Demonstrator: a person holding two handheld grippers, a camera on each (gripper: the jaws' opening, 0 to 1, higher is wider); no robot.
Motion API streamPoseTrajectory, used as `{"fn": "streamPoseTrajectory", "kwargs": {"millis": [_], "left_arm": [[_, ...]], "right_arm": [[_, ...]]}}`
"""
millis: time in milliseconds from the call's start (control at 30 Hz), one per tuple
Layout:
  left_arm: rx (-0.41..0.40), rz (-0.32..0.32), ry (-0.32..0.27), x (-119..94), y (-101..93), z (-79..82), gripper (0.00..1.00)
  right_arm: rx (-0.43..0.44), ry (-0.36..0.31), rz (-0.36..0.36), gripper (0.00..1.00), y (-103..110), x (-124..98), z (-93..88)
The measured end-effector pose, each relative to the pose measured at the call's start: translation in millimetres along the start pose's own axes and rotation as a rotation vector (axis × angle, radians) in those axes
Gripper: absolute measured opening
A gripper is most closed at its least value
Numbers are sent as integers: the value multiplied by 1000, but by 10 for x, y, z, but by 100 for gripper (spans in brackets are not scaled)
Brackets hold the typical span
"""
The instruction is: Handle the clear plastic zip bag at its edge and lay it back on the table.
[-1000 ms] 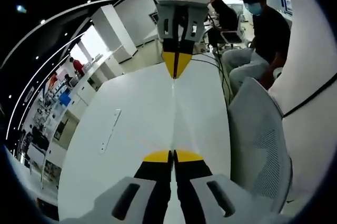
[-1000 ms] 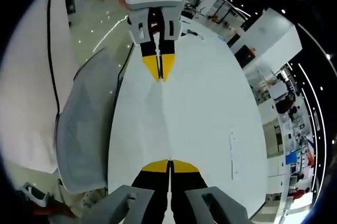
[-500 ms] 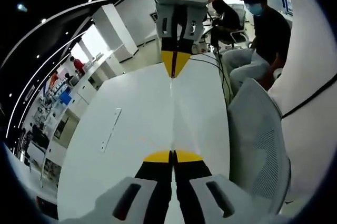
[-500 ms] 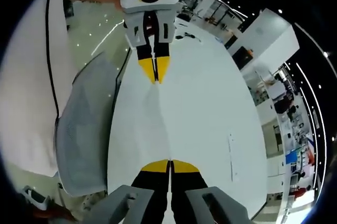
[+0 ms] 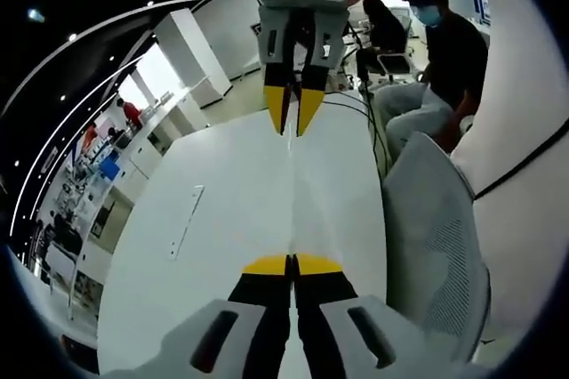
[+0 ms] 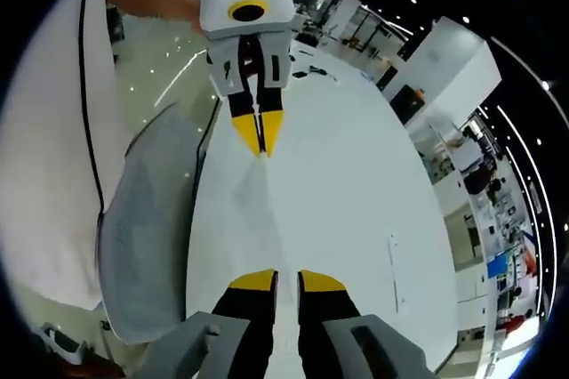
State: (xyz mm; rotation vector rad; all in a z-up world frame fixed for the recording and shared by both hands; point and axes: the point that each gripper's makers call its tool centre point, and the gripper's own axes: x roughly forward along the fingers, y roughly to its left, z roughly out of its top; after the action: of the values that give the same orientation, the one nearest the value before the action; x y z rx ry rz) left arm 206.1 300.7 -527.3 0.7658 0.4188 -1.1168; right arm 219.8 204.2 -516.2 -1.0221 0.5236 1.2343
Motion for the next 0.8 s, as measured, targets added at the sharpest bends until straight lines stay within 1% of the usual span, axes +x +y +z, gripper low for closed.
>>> {"fn": "streamPoseTrajectory", "kwargs": {"millis": [133,267,433,567,633,800], "left_arm": [[8,-1,-2,-6,-5,-18,0],[8,1,-5,-12,-1,-20,0],[16,5,-14,-20,12,5,0],[25,10,-22,-26,30,20,0],[30,12,-26,-27,40,25,0],[58,12,-34,-36,44,48,0]], "right_arm": [[8,-14,12,12,13,9,5],[18,-41,23,17,34,9,51],[24,-71,36,25,47,15,96],[-2,-84,44,27,47,8,111],[1,-99,48,27,46,1,143],[11,-148,58,26,61,0,298]]}}
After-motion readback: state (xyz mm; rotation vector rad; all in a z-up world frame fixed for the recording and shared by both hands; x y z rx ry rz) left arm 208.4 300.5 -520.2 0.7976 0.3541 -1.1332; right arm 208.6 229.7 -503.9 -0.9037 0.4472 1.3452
